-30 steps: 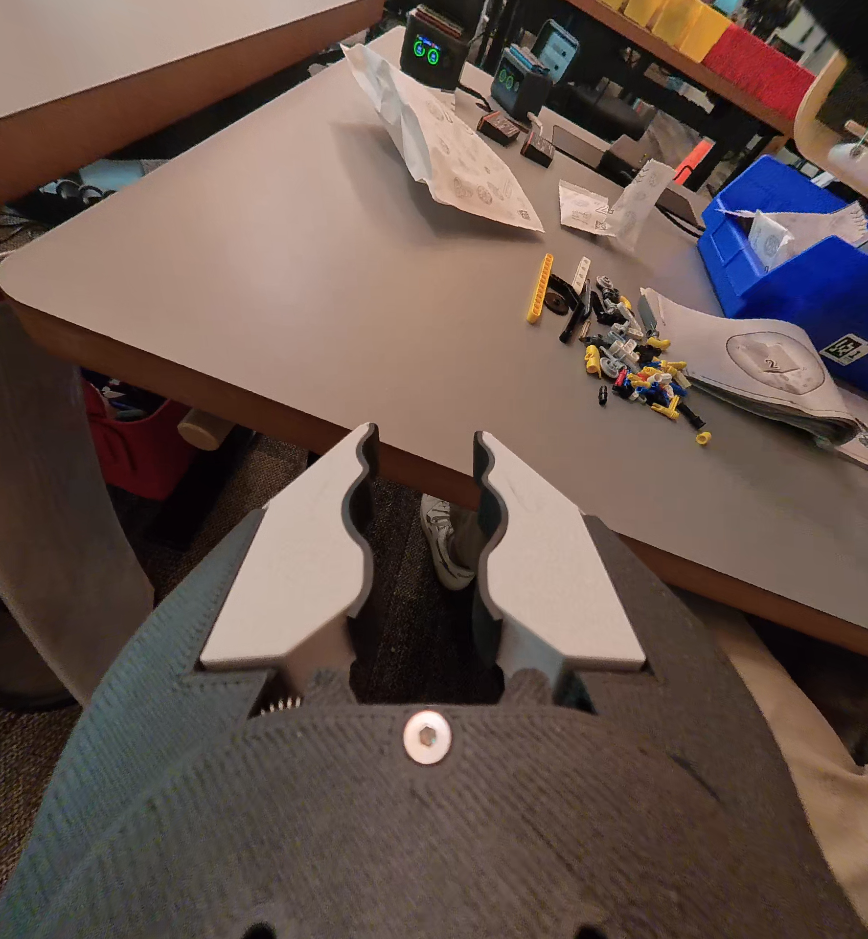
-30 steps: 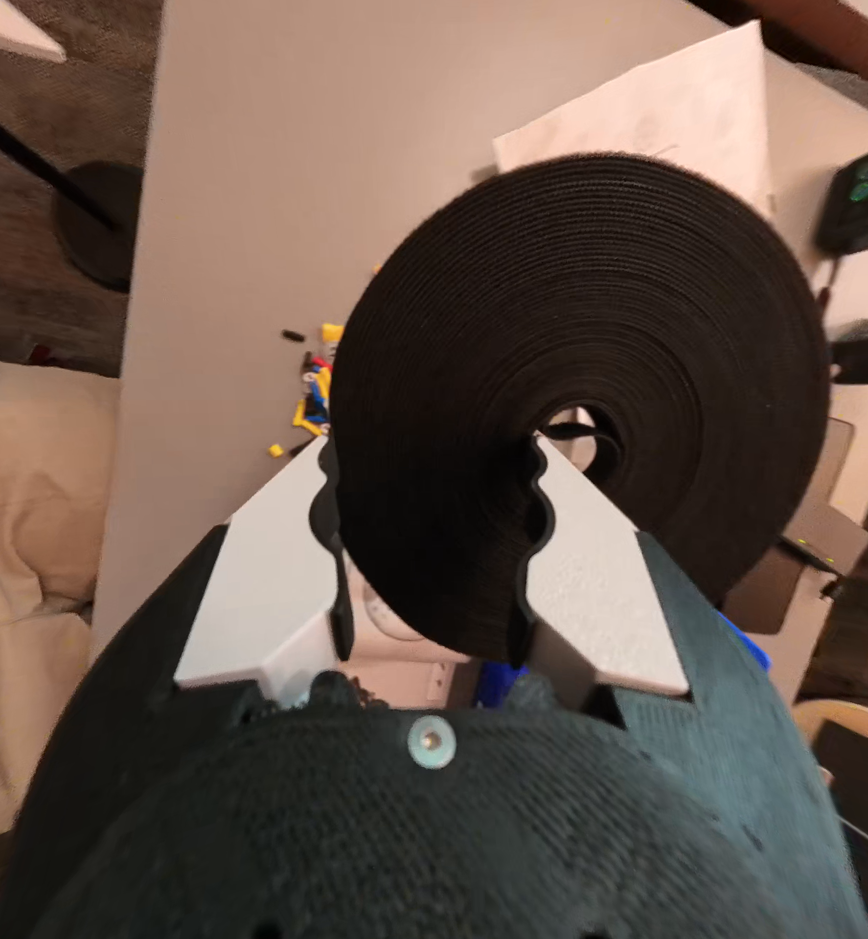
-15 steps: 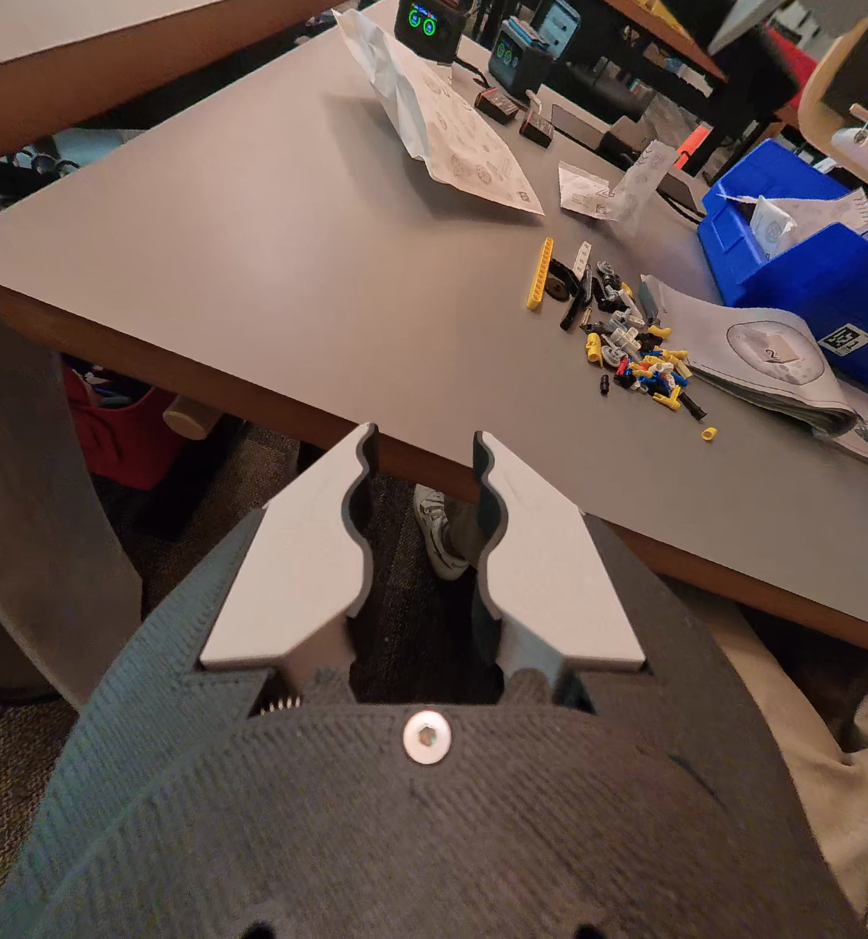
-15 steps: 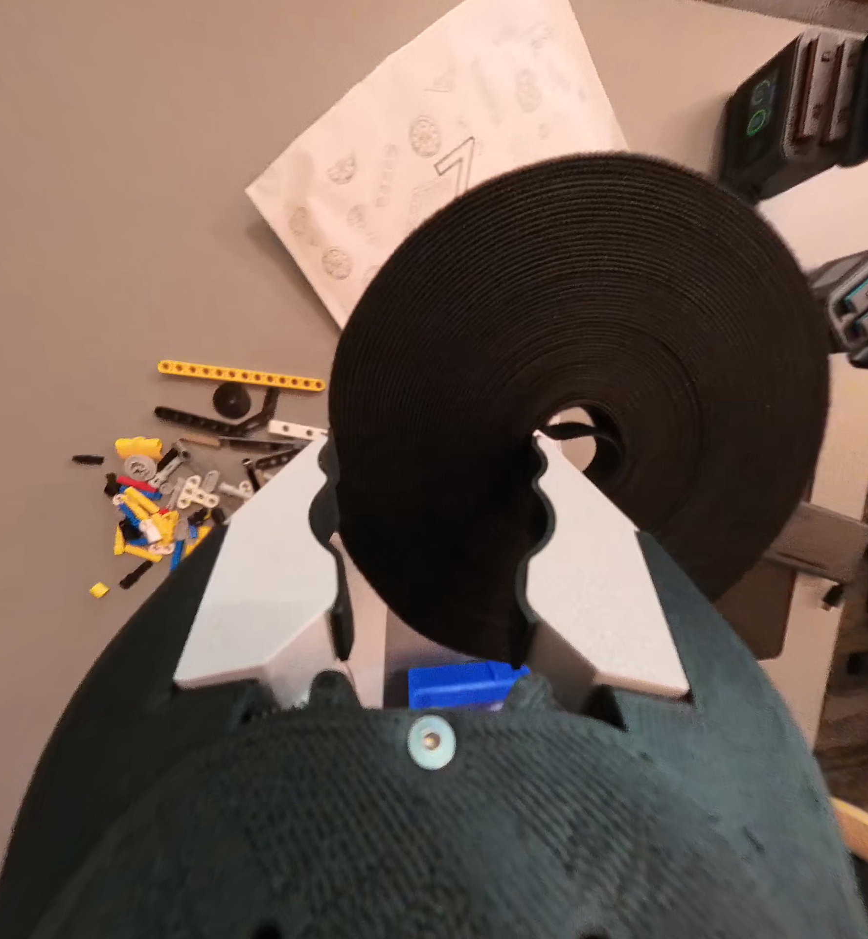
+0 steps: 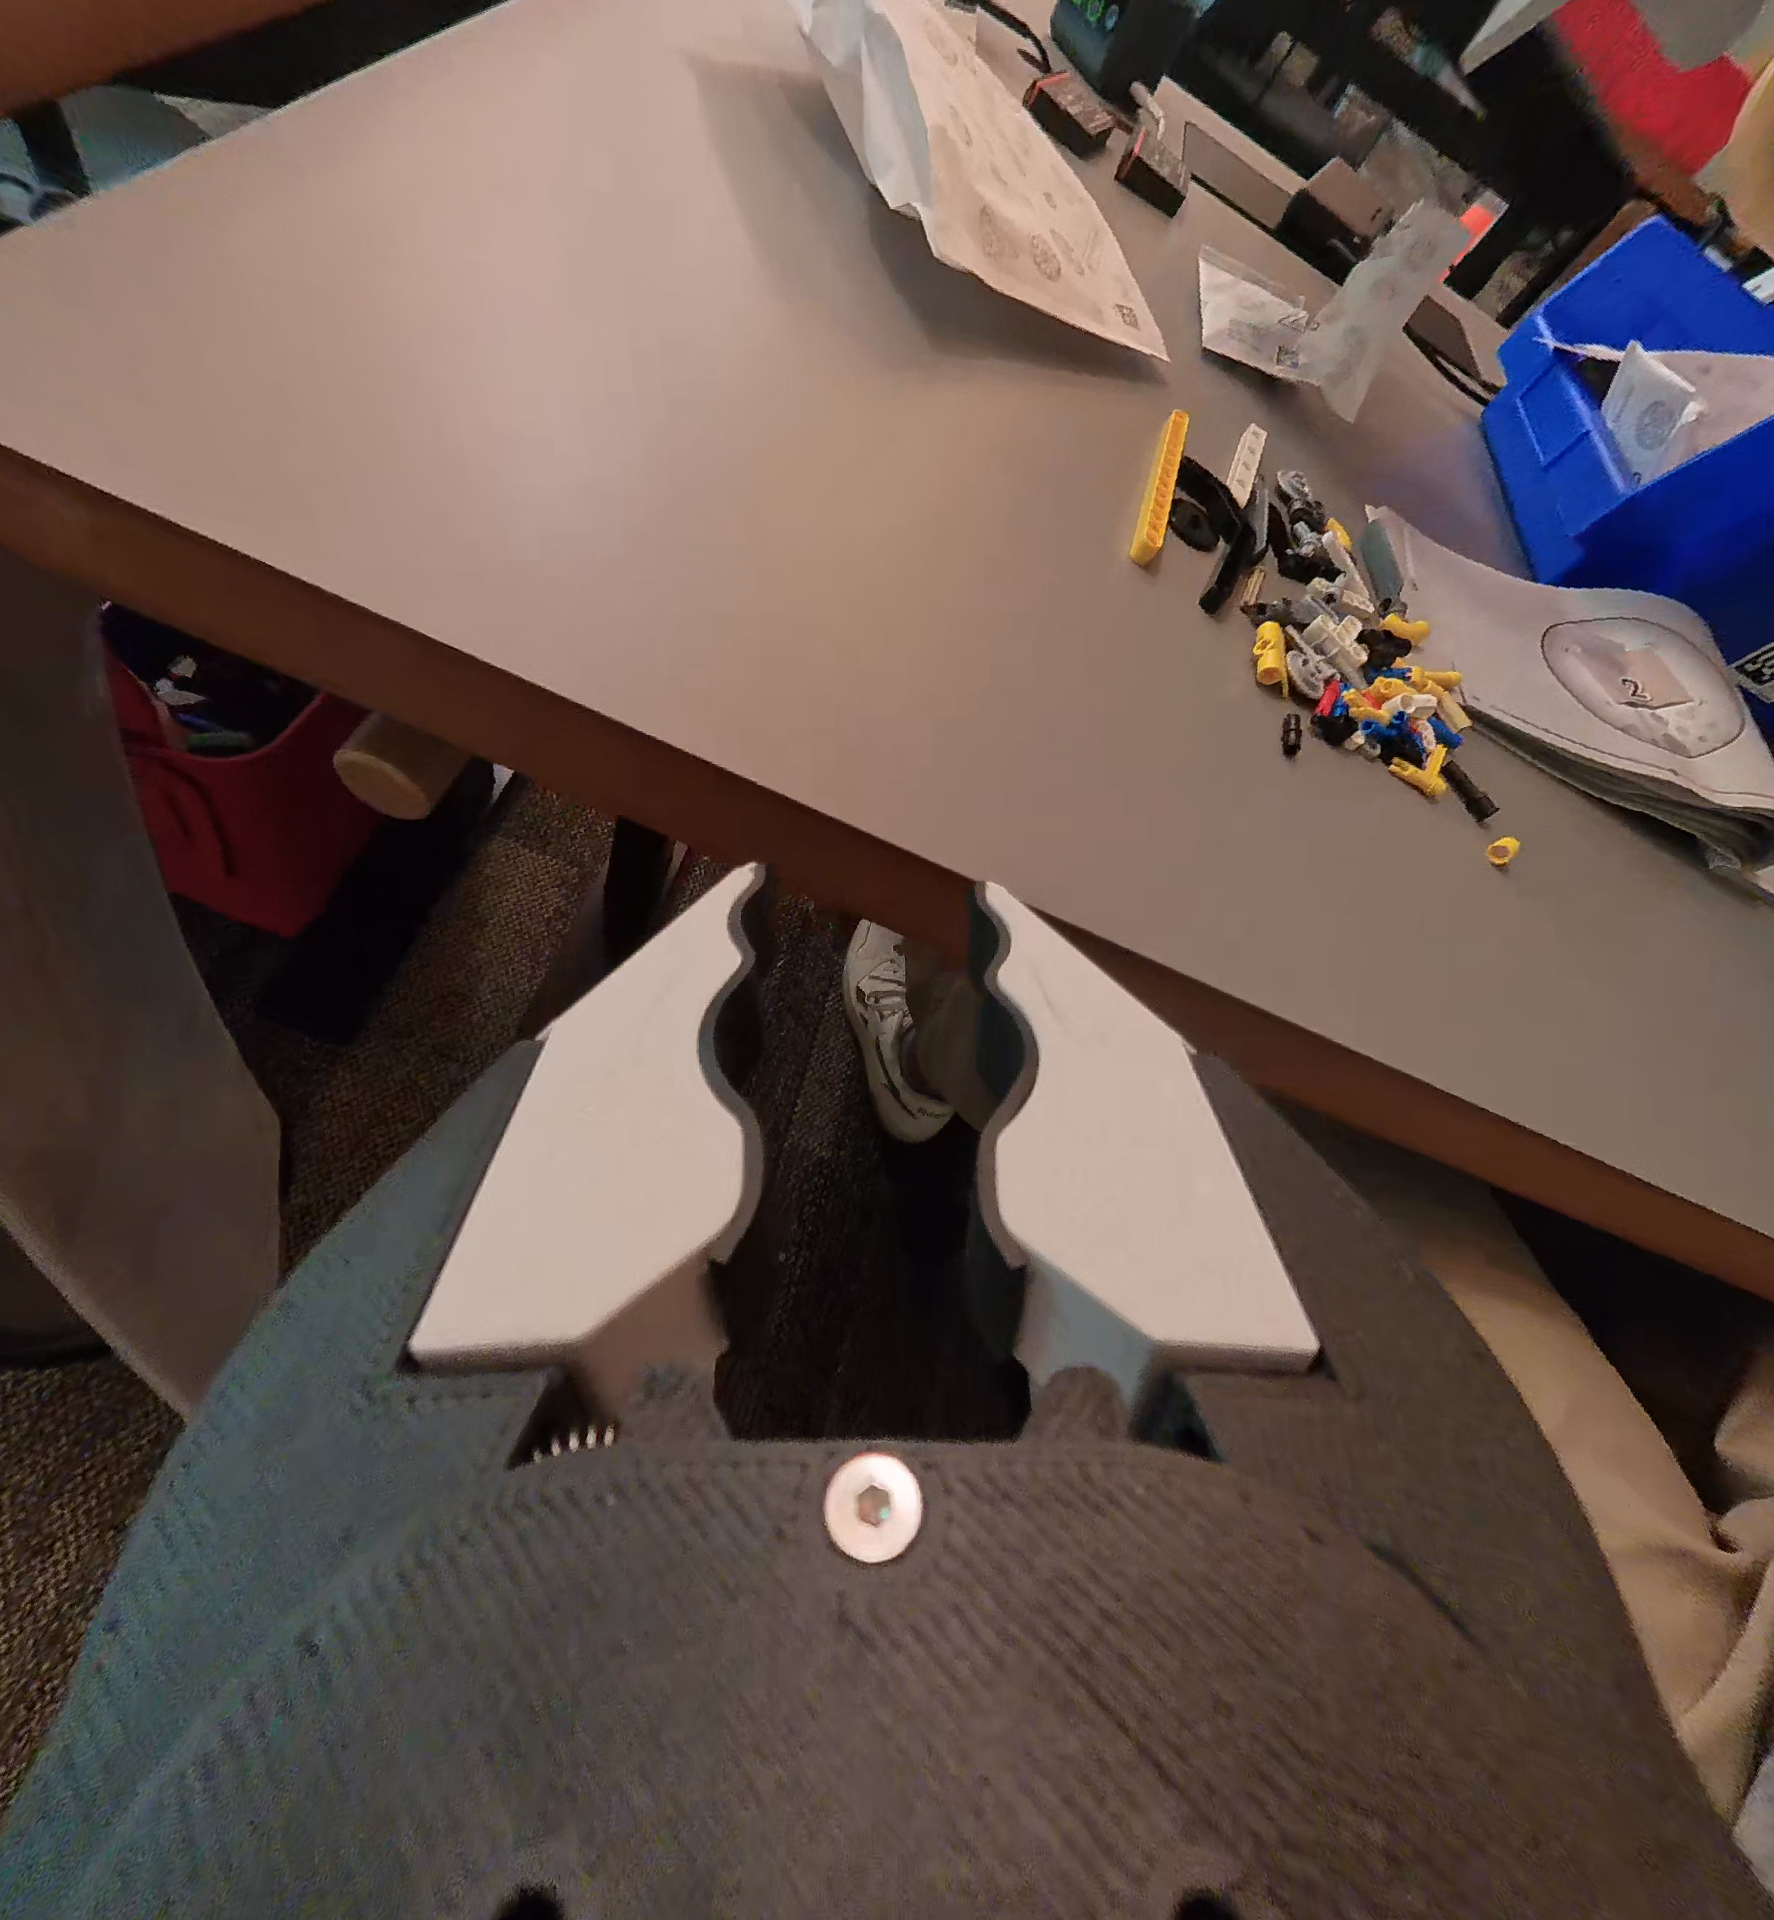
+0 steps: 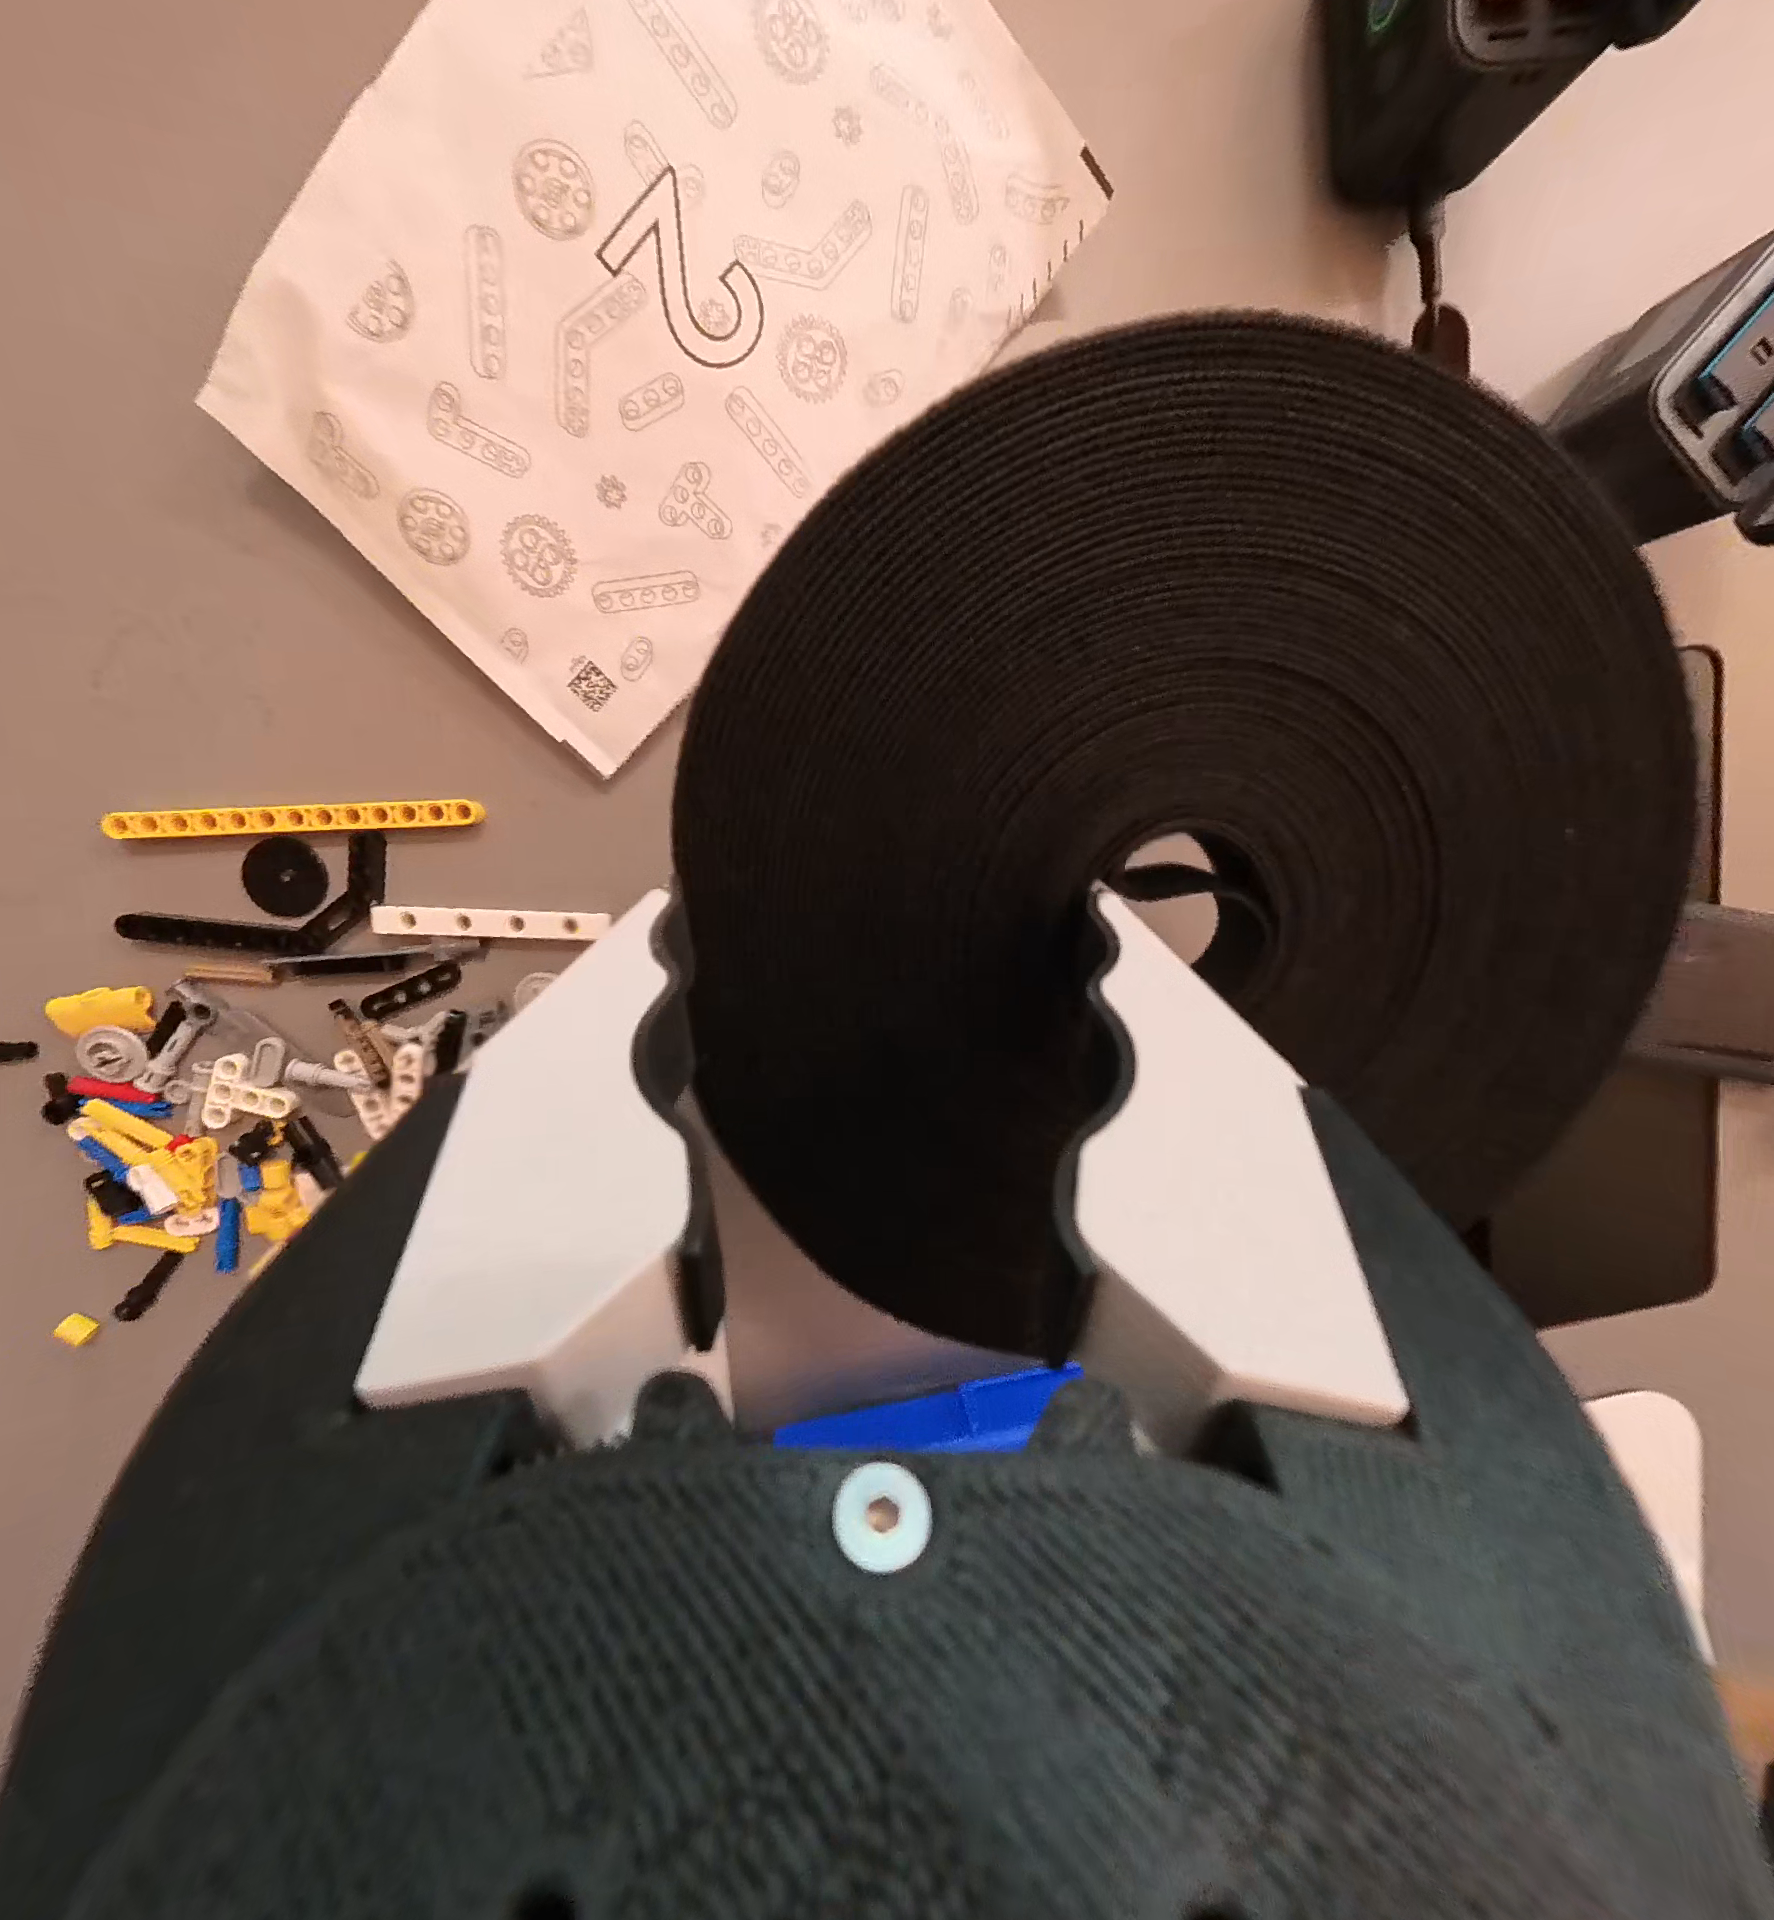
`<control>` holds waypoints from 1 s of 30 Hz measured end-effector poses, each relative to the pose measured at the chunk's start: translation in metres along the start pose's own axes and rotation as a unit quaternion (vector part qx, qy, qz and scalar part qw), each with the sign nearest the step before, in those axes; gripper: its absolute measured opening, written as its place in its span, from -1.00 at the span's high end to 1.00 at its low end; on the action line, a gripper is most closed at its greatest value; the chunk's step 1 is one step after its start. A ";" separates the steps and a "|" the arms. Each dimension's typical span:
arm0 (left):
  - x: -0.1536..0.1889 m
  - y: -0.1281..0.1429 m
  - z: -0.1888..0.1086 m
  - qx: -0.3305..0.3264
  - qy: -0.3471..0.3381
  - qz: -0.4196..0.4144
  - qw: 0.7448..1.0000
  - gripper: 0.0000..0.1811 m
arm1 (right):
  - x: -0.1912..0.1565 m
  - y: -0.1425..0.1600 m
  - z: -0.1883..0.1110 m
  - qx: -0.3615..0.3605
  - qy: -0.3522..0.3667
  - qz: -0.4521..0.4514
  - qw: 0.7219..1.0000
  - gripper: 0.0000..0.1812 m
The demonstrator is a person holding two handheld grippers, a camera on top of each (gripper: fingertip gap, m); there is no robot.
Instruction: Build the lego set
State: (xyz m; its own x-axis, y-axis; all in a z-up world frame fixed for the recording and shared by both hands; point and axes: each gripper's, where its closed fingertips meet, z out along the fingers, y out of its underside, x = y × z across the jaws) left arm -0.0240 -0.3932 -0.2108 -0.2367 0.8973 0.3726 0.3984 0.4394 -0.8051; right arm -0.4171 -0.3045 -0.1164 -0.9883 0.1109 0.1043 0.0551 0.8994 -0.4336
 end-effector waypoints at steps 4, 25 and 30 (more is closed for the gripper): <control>0.000 0.006 0.003 -0.011 0.001 -0.002 1.000 0.60 | -0.005 -0.001 -0.016 0.014 0.003 -0.006 1.000 0.19; 0.008 -0.151 0.260 -0.125 -0.037 0.139 0.982 0.01 | -0.061 0.041 -0.114 0.047 0.002 -0.024 0.999 0.19; 0.015 -0.154 0.274 -0.132 0.021 0.102 0.986 0.88 | -0.072 0.039 -0.119 0.049 -0.004 -0.046 0.998 0.19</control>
State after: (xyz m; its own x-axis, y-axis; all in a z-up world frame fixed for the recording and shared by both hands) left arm -0.3319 -0.4586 -0.2079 -0.0943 0.9665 0.2386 0.6521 0.2411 -0.7188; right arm -0.3266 -0.2272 -0.0340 -0.9898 0.0267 0.1401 -0.0487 0.8600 -0.5080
